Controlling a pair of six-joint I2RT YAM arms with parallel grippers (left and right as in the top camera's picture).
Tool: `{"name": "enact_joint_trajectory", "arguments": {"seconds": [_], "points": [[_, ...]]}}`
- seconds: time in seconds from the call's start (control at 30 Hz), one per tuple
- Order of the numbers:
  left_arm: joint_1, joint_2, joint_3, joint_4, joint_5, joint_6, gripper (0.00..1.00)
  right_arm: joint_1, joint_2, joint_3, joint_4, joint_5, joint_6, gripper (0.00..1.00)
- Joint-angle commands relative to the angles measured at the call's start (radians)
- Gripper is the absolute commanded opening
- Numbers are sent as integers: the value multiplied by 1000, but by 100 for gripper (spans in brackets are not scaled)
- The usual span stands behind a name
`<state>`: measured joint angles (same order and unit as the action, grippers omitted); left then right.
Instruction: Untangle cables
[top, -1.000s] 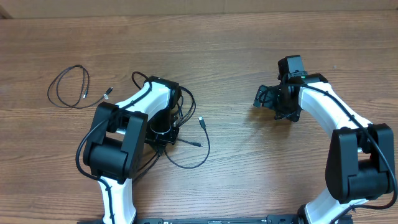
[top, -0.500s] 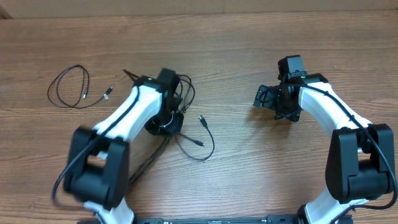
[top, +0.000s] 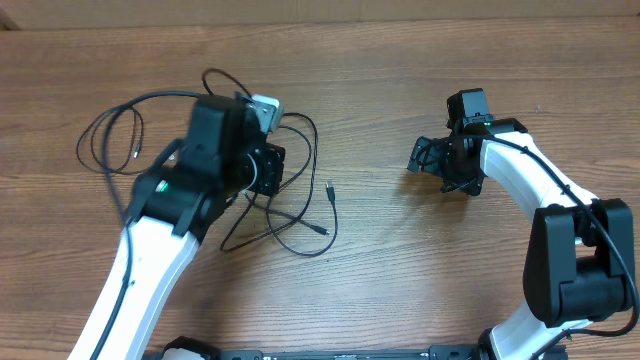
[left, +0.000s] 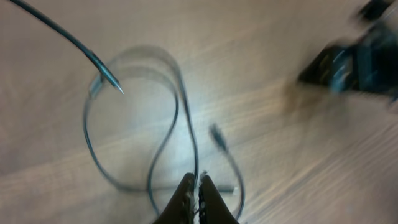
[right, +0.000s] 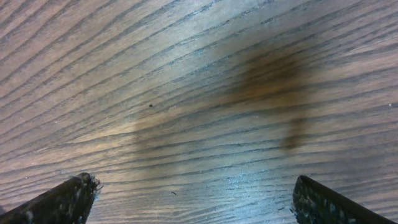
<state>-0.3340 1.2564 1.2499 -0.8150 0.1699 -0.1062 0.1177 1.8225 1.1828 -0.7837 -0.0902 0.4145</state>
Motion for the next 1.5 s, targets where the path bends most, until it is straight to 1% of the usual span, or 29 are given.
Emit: {"name": "enact_joint_trajectory", "arguments": {"seconds": [0.0,0.17,0.27,0.37,0.43,0.5,0.57,0.67,0.97,1.2,1.27,1.33,1.47], "points": [[-8,-93,5,66,11,-14,5,0,3,8,5,-4,5,100],[-8,-184,5,290,7,-13,4,0,3,8,5,-4,5,100],[-8,-220,5,457,7,-8,4,0,3,8,5,-4,5,100],[-8,-248,5,608,6,57,4,0,3,8,5,-4,5,100],[-8,-263,6,708,7,75,4,0,3,8,5,-4,5,100],[-8,-277,15,788,13,68,4,0,3,8,5,-4,5,100],[-8,-296,35,872,60,58,4,0,3,8,5,-4,5,100],[-8,-317,76,942,93,58,4,0,3,8,5,-4,5,100],[-8,-323,283,966,90,76,4,0,3,8,6,-5,5,100],[-8,-323,376,957,90,100,4,0,3,8,93,-5,5,100],[-8,-323,378,916,89,137,4,0,3,8,106,-5,5,100],[-8,-322,378,834,67,176,4,0,3,8,106,-5,5,100],[-8,-307,378,664,-6,181,4,0,3,8,106,-5,5,100]]}}
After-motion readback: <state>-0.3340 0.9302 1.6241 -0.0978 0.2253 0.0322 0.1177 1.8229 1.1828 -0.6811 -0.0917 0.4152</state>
